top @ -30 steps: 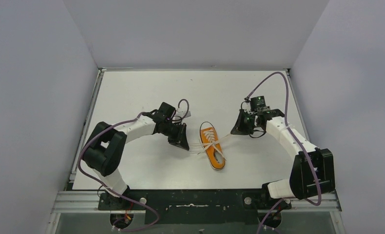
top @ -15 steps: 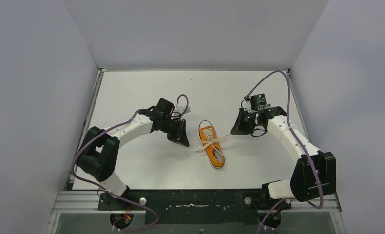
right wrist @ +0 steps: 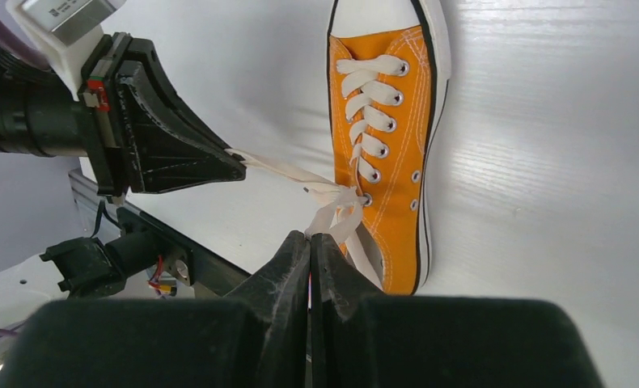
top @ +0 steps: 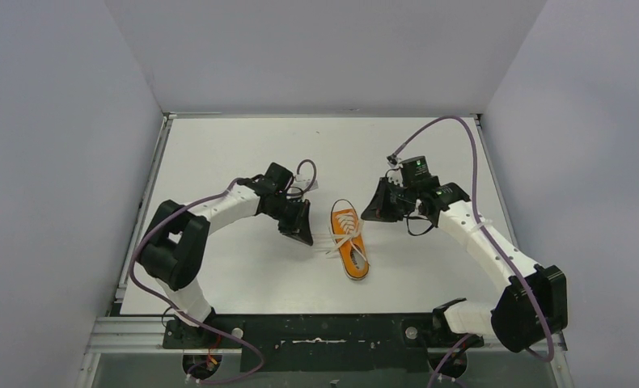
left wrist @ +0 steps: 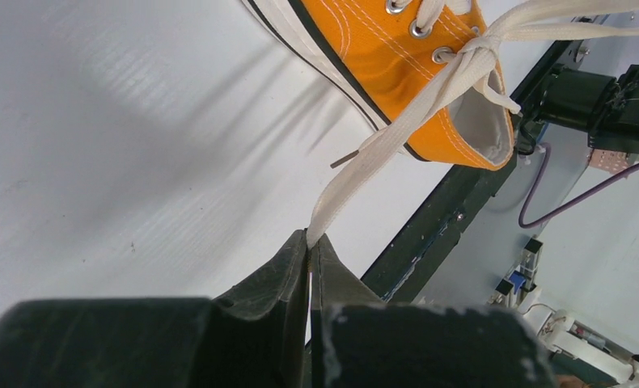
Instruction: Tie the shoes
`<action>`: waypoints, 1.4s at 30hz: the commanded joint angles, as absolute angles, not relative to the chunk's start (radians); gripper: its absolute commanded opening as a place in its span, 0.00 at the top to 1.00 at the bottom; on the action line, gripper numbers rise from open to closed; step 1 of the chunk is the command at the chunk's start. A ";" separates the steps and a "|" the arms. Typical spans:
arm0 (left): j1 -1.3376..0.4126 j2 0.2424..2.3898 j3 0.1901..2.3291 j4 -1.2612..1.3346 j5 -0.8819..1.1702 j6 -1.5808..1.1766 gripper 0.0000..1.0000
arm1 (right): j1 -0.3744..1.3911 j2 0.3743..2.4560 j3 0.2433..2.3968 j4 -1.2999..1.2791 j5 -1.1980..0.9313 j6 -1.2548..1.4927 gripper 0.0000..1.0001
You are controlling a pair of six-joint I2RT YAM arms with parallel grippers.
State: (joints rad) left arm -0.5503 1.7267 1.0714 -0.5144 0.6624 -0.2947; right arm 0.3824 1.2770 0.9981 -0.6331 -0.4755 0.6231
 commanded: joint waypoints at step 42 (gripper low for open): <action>-0.621 1.841 1.006 -0.413 0.724 -0.349 1.00 | 0.653 1.422 1.107 -0.284 -0.502 0.749 1.00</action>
